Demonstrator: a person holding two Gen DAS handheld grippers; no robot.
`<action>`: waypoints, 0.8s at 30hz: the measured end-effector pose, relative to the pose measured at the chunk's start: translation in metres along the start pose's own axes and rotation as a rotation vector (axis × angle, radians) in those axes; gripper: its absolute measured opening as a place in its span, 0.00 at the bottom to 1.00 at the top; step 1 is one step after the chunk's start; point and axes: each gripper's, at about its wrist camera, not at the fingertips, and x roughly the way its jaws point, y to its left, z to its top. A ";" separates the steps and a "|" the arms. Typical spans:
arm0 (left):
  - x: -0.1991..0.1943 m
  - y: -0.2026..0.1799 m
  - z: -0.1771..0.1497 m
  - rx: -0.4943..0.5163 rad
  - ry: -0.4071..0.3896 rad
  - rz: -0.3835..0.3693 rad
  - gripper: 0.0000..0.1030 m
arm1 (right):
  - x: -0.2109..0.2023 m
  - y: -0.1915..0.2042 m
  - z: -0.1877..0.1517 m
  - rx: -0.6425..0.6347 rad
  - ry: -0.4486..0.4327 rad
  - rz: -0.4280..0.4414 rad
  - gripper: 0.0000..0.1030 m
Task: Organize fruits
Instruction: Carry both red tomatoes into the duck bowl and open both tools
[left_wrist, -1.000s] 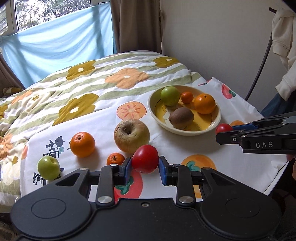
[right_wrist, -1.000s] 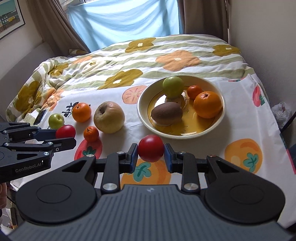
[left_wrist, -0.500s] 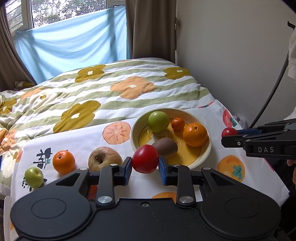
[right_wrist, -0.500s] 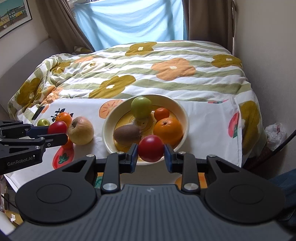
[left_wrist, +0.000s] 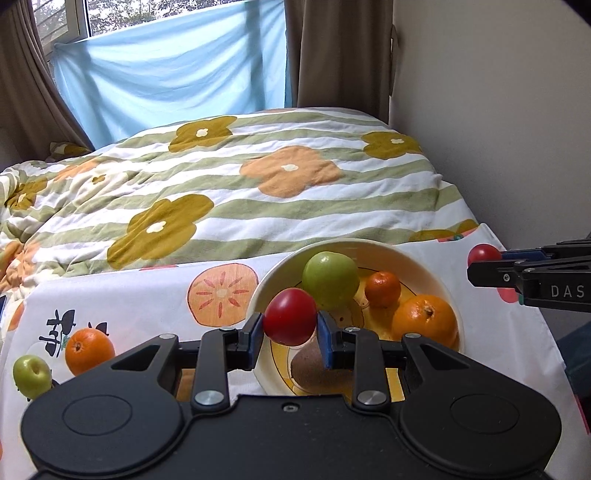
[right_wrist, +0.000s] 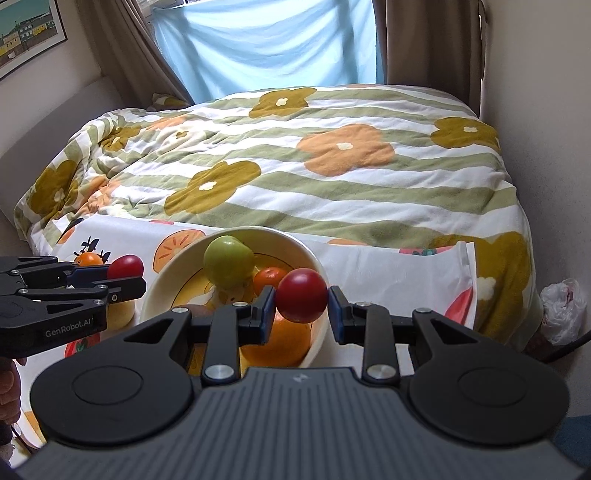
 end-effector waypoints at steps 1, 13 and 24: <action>0.007 0.000 0.002 0.000 0.005 0.005 0.33 | 0.006 -0.002 0.002 0.005 -0.002 0.003 0.44; 0.065 -0.007 0.009 0.026 0.058 0.052 0.35 | 0.053 -0.008 0.010 -0.005 0.028 0.043 0.44; 0.045 0.003 0.008 0.022 0.022 0.077 0.81 | 0.064 -0.010 0.017 -0.016 0.034 0.053 0.44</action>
